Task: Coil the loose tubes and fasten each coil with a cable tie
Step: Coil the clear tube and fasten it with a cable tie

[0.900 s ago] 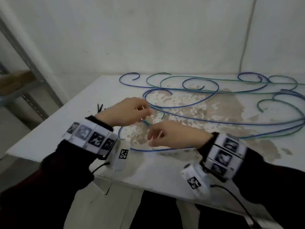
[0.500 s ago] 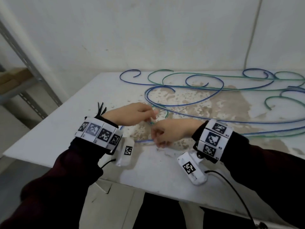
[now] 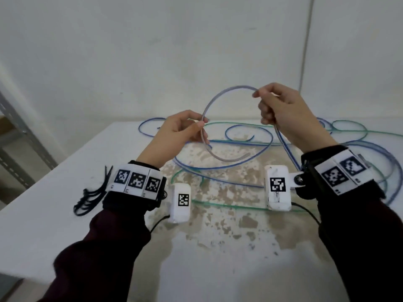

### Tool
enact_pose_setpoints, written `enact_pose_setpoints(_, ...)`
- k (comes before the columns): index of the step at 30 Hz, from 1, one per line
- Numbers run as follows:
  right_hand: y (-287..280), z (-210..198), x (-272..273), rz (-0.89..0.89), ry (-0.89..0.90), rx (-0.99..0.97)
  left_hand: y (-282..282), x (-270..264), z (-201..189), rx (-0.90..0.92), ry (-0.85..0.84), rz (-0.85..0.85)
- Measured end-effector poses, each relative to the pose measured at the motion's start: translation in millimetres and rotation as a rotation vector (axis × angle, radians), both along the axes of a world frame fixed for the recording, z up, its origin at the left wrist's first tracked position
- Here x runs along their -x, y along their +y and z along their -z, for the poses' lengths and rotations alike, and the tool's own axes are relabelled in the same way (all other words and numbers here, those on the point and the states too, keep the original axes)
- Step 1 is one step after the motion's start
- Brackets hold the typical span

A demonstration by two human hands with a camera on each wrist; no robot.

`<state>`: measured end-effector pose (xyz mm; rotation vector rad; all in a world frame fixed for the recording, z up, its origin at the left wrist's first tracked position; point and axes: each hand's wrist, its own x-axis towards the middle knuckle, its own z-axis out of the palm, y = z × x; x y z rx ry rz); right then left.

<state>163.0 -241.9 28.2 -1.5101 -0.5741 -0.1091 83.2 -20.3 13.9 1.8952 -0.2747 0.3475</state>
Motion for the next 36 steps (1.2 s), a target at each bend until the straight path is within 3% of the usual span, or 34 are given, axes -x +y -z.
enact_pose_setpoints(4, -24.4, 14.6, -16.7, 0.275, -0.137, 0.459, -20.9, -34.2, -2.1, -0.192, -0.099, -0.112)
enact_pose_setpoints(7, -27.1, 19.2, -18.1, 0.286, -0.306, 0.659, -38.7, -53.2, -6.9, -0.346, -0.139, -0.108)
enact_pose_setpoints(11, -21.4, 18.5, -19.7, 0.284, -0.358, 0.578, -53.9, -66.3, -11.2, -0.281, -0.120, -0.085)
enact_pose_setpoints(14, -31.8, 14.3, -25.1, 0.407, -0.402, 0.501, -54.2, -67.6, -9.9, -0.153, -0.063, 0.001)
enact_pose_setpoints(19, -45.7, 5.1, -29.8, 0.480, -0.251, 0.266, -53.8, -65.3, -9.4, -0.177, 0.070, 0.139)
enact_pose_setpoints(28, -25.3, 6.5, -19.0, 0.057, 0.076, 0.147, -54.8, -63.2, -14.5, 0.371, -0.042, 0.092)
enact_pose_setpoints(31, -14.5, 5.6, -12.6, -0.002, 0.130, 0.007, -62.3, -62.0, -12.3, 0.416, -0.023, 0.117)
enact_pose_setpoints(36, -11.9, 2.5, -11.0, -0.037, 0.254, -0.215, -76.8, -63.9, -3.2, 0.342, 0.011, 0.122)
